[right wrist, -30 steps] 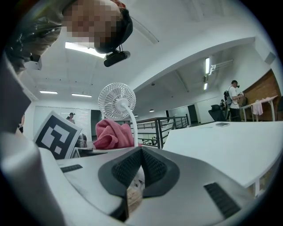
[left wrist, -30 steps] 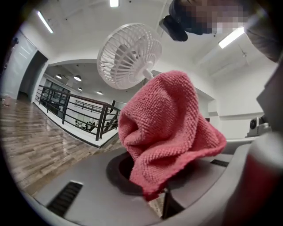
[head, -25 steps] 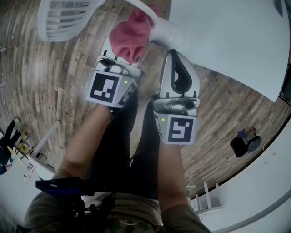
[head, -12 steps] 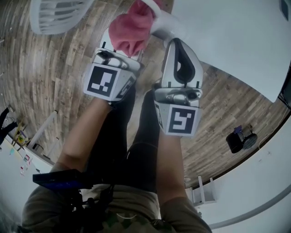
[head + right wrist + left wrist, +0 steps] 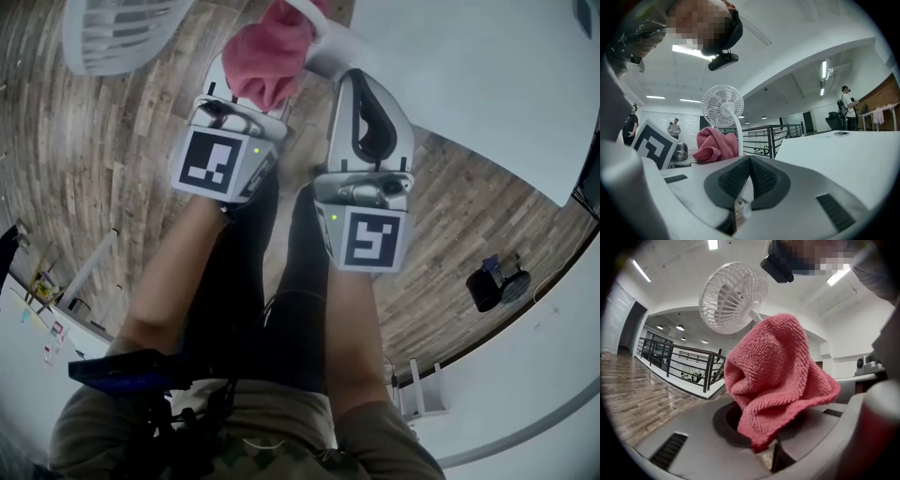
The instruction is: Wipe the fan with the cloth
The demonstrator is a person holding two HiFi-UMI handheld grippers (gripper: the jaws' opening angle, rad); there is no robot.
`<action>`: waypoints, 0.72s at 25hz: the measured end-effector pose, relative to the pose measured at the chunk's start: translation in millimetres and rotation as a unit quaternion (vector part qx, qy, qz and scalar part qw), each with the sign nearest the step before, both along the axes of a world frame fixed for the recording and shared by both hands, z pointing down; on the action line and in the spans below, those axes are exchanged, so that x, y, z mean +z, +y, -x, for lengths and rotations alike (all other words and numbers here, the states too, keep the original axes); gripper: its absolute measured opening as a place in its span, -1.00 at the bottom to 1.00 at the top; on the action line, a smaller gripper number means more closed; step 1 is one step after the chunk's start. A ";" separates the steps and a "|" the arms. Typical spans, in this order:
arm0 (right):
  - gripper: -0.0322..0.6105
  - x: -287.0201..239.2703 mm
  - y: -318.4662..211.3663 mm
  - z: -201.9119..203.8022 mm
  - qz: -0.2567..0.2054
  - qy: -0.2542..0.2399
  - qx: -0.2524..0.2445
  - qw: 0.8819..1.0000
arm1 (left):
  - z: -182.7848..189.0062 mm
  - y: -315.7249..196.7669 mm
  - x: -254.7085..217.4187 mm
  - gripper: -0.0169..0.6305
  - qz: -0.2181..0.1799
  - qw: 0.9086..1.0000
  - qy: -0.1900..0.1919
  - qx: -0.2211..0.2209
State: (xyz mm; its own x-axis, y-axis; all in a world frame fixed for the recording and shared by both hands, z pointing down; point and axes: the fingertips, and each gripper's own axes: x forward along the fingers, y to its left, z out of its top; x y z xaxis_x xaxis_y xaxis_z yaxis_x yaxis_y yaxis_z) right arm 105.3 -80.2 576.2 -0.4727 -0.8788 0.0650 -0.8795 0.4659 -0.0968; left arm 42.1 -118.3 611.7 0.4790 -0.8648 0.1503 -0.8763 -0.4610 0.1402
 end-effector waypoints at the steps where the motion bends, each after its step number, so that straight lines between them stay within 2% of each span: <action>1: -0.91 -0.8 -1.4 1.2 -0.003 -0.001 -0.001 1.000 | 2.8 -1.7 1.4 -0.68 -0.006 1.000 0.001 0.000; 13: -0.91 5.4 1.3 8.6 0.007 0.002 -0.012 1.000 | 11.5 -6.8 4.6 -0.68 -0.012 1.000 -0.016 -0.005; 18: -0.91 5.5 -0.8 3.7 0.007 0.003 -0.006 1.000 | 22.9 -10.5 9.1 -0.68 0.002 1.000 0.004 -0.020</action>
